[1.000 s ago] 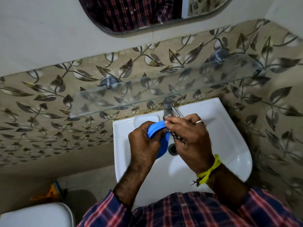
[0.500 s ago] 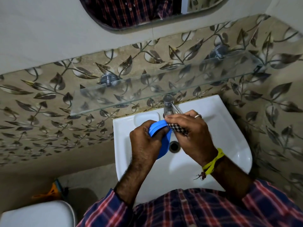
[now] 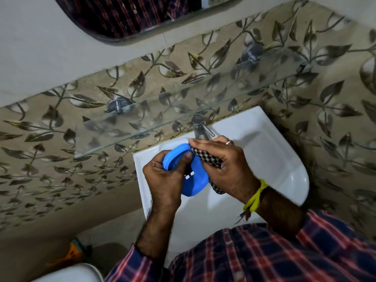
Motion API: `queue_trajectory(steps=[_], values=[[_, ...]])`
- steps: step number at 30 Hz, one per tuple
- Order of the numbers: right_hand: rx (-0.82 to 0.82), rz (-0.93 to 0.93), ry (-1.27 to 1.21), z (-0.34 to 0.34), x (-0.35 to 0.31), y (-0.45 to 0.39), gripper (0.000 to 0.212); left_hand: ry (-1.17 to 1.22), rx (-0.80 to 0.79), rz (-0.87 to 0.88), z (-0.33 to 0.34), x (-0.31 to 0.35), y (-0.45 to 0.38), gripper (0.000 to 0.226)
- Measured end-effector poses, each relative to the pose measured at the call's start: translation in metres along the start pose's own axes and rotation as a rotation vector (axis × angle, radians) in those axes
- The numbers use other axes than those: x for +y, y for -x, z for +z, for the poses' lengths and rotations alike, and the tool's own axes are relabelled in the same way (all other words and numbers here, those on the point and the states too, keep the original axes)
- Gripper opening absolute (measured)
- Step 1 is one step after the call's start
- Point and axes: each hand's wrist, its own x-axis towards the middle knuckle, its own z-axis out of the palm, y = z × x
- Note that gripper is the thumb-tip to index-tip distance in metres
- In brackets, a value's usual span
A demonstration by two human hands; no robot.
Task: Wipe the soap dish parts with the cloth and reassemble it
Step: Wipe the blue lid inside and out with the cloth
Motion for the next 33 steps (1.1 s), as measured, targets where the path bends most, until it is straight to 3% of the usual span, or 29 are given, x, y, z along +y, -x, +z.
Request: queue_trajectory(steps=[4,8,11,15,25,27,29,31,33], values=[[0.011,0.114,-0.021,-0.003,0.008,0.019,0.049,0.078,0.024,0.002,-0.002,0.001,-0.008,0.016],[0.082,0.023,-0.023,0.001,-0.007,-0.009,0.048,0.079,-0.014,-0.01,0.006,-0.004,0.0,0.023],[0.037,-0.014,-0.022,-0.002,0.0,-0.004,0.045,0.14,0.002,-0.009,0.006,-0.003,-0.002,0.021],[-0.024,0.097,-0.021,-0.007,0.006,0.014,0.049,0.192,0.011,-0.062,-0.001,-0.012,-0.001,0.019],[0.029,-0.095,0.065,-0.003,0.008,0.023,0.045,0.383,0.002,-0.09,-0.006,-0.015,-0.002,0.015],[0.07,-0.13,0.115,-0.003,0.007,0.015,0.043,0.407,-0.046,-0.12,-0.007,-0.02,-0.003,0.031],[0.066,-0.177,0.224,-0.007,0.008,0.011,0.04,0.292,-0.107,-0.105,-0.014,-0.019,-0.009,0.031],[0.041,-0.261,0.339,-0.014,0.012,0.01,0.035,0.086,-0.188,-0.056,-0.024,-0.011,-0.015,0.02],[0.007,-0.33,0.413,-0.018,0.014,0.01,0.027,-0.163,-0.305,-0.014,-0.028,0.0,-0.02,0.025]])
